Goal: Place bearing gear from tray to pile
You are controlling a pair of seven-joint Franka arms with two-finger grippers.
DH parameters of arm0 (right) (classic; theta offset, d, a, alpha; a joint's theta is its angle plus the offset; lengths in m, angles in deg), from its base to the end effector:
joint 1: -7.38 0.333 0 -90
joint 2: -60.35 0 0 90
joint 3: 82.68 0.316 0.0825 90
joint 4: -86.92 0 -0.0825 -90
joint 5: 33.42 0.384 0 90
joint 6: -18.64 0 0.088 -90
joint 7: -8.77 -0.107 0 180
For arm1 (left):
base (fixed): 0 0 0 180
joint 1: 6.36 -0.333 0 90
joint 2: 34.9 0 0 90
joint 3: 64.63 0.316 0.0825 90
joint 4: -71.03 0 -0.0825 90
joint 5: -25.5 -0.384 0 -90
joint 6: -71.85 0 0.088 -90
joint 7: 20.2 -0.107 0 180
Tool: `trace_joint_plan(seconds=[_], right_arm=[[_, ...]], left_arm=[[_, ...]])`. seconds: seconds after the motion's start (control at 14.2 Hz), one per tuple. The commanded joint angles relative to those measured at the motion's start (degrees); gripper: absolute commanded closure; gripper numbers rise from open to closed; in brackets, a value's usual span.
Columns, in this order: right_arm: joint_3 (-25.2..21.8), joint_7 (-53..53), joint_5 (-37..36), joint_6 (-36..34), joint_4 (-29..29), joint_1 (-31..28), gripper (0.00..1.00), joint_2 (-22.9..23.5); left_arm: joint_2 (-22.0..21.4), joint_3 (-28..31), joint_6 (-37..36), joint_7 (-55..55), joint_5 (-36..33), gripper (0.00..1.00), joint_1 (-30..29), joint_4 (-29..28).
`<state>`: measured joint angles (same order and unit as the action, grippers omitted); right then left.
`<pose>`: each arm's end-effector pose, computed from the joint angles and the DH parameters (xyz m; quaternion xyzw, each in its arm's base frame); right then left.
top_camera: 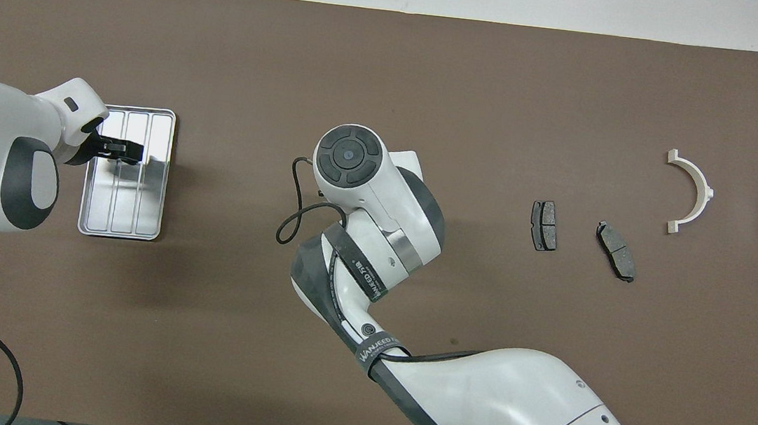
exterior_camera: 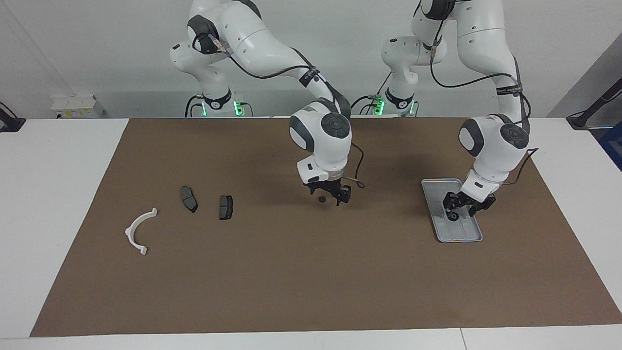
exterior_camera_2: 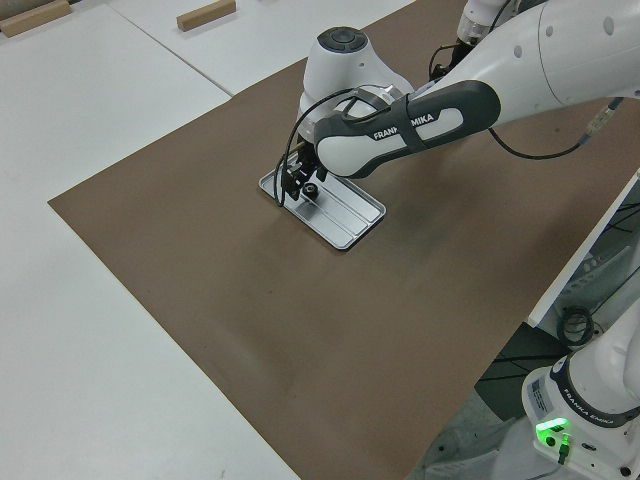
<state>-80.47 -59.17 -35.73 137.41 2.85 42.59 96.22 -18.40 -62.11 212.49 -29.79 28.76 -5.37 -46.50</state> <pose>0.5694 0.4271 0.3120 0.9663 -0.2571 -0.0011 0.0117 0.6018 0.0153 0.3090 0.9970 -0.0505 0.0589 0.0074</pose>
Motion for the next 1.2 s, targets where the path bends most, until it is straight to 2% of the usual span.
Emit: trace_joint_plan(seconds=[0.0,0.28,0.49,0.63,0.85,1.13], right_arm=[[0.3,-1.1,0.8,3.8,-5.0,-0.1,0.0,-1.5],[0.3,-1.1,0.7,3.8,-6.3,0.2,0.0,-2.1],[0.4,-1.1,0.7,4.0,-6.5,0.2,0.09,-2.1],[0.3,-1.1,0.7,4.2,-6.8,0.3,0.17,-2.4],[0.3,-1.1,0.7,4.2,-6.8,0.2,0.32,-2.4],[0.4,-1.2,0.8,4.9,-7.2,0.2,0.54,-2.4]], left_arm=[[0.1,-0.2,2.5,-0.6,0.9,0.23,0.3,-1.4],[0.3,-0.2,4.4,-0.5,1.0,0.23,0.6,-2.2],[0.5,-0.2,4.9,-0.5,0.9,0.26,0.6,-2.2],[0.7,-0.2,5.3,1.2,0.9,0.59,0.9,-2.2],[0.7,-0.2,5.8,3.4,0.9,0.99,1.7,-2.2],[0.7,-0.2,4.6,4.8,0.9,1.0,2.2,-1.1]])
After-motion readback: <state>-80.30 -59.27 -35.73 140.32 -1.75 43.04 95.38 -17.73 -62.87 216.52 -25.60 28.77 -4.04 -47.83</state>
